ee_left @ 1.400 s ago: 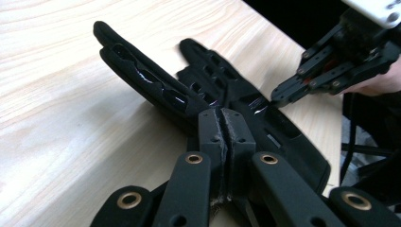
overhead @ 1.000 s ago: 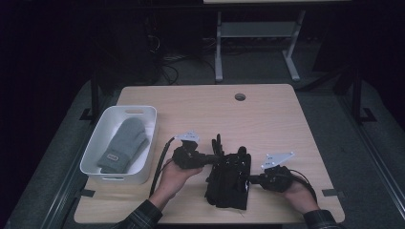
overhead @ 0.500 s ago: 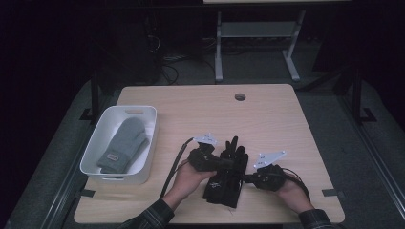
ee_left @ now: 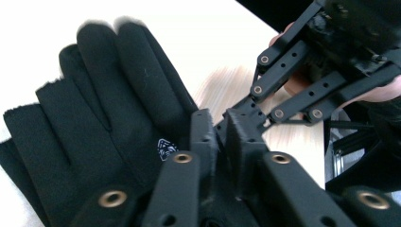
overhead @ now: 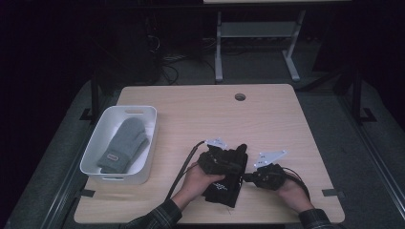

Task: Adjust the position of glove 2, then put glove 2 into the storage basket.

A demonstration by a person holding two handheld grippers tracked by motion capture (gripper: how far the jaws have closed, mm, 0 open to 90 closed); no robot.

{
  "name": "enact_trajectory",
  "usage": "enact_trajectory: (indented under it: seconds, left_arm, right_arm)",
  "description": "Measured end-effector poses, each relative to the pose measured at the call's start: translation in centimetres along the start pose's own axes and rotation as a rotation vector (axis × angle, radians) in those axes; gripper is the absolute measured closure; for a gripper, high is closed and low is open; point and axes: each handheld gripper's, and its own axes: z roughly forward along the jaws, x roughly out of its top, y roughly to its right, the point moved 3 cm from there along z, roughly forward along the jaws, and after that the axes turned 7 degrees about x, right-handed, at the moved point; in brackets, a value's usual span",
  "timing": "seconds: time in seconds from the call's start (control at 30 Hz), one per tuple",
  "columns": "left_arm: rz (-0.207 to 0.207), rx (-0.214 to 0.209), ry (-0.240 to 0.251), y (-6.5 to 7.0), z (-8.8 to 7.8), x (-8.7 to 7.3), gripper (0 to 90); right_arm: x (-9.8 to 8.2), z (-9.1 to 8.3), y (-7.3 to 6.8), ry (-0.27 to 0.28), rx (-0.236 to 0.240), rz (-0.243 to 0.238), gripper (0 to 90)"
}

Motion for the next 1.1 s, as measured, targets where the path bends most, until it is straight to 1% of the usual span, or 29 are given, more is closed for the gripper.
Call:
enact_trajectory:
  seconds: [0.07, 0.1, 0.13, 0.17, 0.2, 0.23, 0.27, 0.37, 0.4, 0.47, 0.5, 0.57, 0.6, 0.63, 0.7, 0.73, 0.8, 0.87, 0.9, 0.93, 1.1]
  left_arm:
    - [0.007, 0.002, 0.013, 0.2, -0.5, 0.2, 78.2]
    - [0.013, 0.004, 0.013, 0.2, -0.7, 0.2, 78.2]
    - [0.027, 0.002, 0.009, 0.4, -1.0, 0.1, 79.8]
    - [0.041, 0.000, 0.005, 0.5, -1.1, 0.0, 83.4]
    - [0.051, 0.002, -0.002, 0.8, -1.2, -0.1, 86.0]
    - [0.057, 0.000, -0.006, 1.1, -1.2, -0.3, 88.4]
    - [0.069, 0.002, -0.019, 1.3, -1.3, -0.6, 89.1]
    - [0.076, -0.015, -0.045, 2.1, -1.0, -1.4, 89.3]
    - [0.082, -0.022, -0.060, 2.4, -0.8, -1.7, 89.3]
    - [0.095, -0.031, -0.087, 3.0, -0.4, -2.3, 89.3]
    - [0.110, -0.033, -0.106, 3.1, -0.1, -2.5, 89.3]
    - [0.129, -0.032, -0.136, 3.5, 0.4, -3.0, 89.3]
    - [0.139, -0.022, -0.153, 3.6, 0.7, -3.2, 89.3]
    - [0.149, -0.016, -0.165, 3.5, 0.9, -3.4, 89.3]
    - [0.149, -0.013, -0.181, 3.4, 1.0, -3.6, 89.3]
    - [0.155, -0.004, -0.189, 3.3, 0.9, -3.6, 89.3]
    - [0.190, 0.036, -0.212, 3.2, 0.5, -3.7, 89.3]
    - [0.195, 0.055, -0.222, 2.9, 0.0, -3.8, 89.3]
    - [0.192, 0.059, -0.225, 2.7, -0.3, -3.9, 89.3]
    - [0.185, 0.064, -0.227, 2.5, -0.6, -4.1, 89.3]
    - [0.166, 0.097, -0.230, 1.1, -2.4, -4.7, 89.4]
  right_arm:
    - [-0.2, -0.6, 0.4, 0.017, -0.017, 0.004, 89.6]
    - [-0.4, -1.0, 0.6, 0.024, -0.026, 0.014, 88.0]
    - [-0.5, -1.3, 0.9, 0.032, -0.037, 0.027, 85.2]
    - [-0.6, -1.7, 1.2, 0.044, -0.049, 0.029, 81.3]
    - [-0.7, -2.0, 1.5, 0.052, -0.067, 0.034, 76.9]
    - [-0.9, -2.4, 1.8, 0.056, -0.085, 0.051, 70.1]
    - [-1.1, -2.7, 2.1, 0.070, -0.102, 0.070, 62.6]
    - [-1.8, -3.3, 3.3, 0.088, -0.159, 0.105, 42.6]
    - [-2.1, -3.5, 3.7, 0.093, -0.175, 0.123, 36.0]
    - [-2.8, -3.7, 4.6, 0.088, -0.207, 0.139, 28.6]
    - [-3.1, -3.8, 5.0, 0.085, -0.221, 0.148, 25.8]
    - [-3.5, -4.0, 5.5, 0.095, -0.243, 0.179, 21.9]
    - [-3.7, -4.1, 5.7, 0.092, -0.257, 0.185, 19.5]
    - [-3.8, -4.2, 5.9, 0.092, -0.269, 0.177, 19.0]
    - [-4.0, -4.2, 6.2, 0.093, -0.277, 0.185, 18.2]
    - [-4.1, -4.2, 6.3, 0.094, -0.289, 0.181, 17.1]
    - [-4.2, -4.0, 6.4, 0.088, -0.309, 0.174, 16.7]
    - [-4.4, -3.8, 6.4, 0.077, -0.319, 0.173, 15.6]
    - [-4.4, -3.7, 6.4, 0.071, -0.324, 0.175, 15.4]
    - [-4.5, -3.6, 6.5, 0.063, -0.328, 0.166, 15.3]
    - [-4.6, -3.6, 6.6, 0.067, -0.335, 0.163, 14.1]
